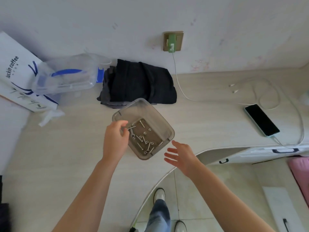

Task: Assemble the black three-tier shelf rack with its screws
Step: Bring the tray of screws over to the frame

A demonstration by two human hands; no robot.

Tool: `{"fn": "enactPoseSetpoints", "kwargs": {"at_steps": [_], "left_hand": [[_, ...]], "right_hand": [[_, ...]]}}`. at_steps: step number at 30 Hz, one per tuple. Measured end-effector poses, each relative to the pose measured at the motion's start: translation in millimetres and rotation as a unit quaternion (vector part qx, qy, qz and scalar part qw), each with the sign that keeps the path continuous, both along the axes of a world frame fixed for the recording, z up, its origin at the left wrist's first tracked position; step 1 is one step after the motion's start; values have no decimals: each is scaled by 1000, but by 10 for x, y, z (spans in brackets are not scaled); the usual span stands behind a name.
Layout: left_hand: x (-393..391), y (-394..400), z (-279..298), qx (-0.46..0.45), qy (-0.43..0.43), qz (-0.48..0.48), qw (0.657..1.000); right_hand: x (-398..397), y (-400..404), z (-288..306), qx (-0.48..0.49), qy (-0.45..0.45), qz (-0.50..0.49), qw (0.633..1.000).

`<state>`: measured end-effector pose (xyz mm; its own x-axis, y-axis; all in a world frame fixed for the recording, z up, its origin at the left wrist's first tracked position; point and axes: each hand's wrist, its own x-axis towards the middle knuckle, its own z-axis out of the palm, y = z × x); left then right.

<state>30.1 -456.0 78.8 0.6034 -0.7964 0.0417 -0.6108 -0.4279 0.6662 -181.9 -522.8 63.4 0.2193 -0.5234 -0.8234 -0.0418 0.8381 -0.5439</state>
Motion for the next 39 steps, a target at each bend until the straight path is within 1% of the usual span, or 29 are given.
{"fn": "enactPoseSetpoints", "kwargs": {"at_steps": [4,7,12,15,17,21,26,32,39], "left_hand": [[228,-330,-70,32,-33,-46,998],[358,-530,-139,66,-47,-77,994],[544,-753,-205,102,-37,-76,991],[568,-790,-219,104,-26,-70,992],[554,-788,-224,96,-17,-63,993],[495,-732,-216,64,12,-33,997],[331,-572,-144,5,50,17,999],[-104,-235,-19,-36,74,54,995],[-967,384,-9,-52,127,97,986]], "right_hand": [[113,-126,-33,14,15,0,1000],[185,-101,-63,41,-2,4,999],[271,-53,-90,60,-26,-4,998],[295,-57,-75,54,-23,0,998],[296,-61,-53,51,-23,4,998],[215,-37,-37,20,-11,48,999],[-7,67,-19,-27,10,61,998],[-484,191,10,-63,8,11,998],[-1265,540,9,-130,39,-19,991]]}}
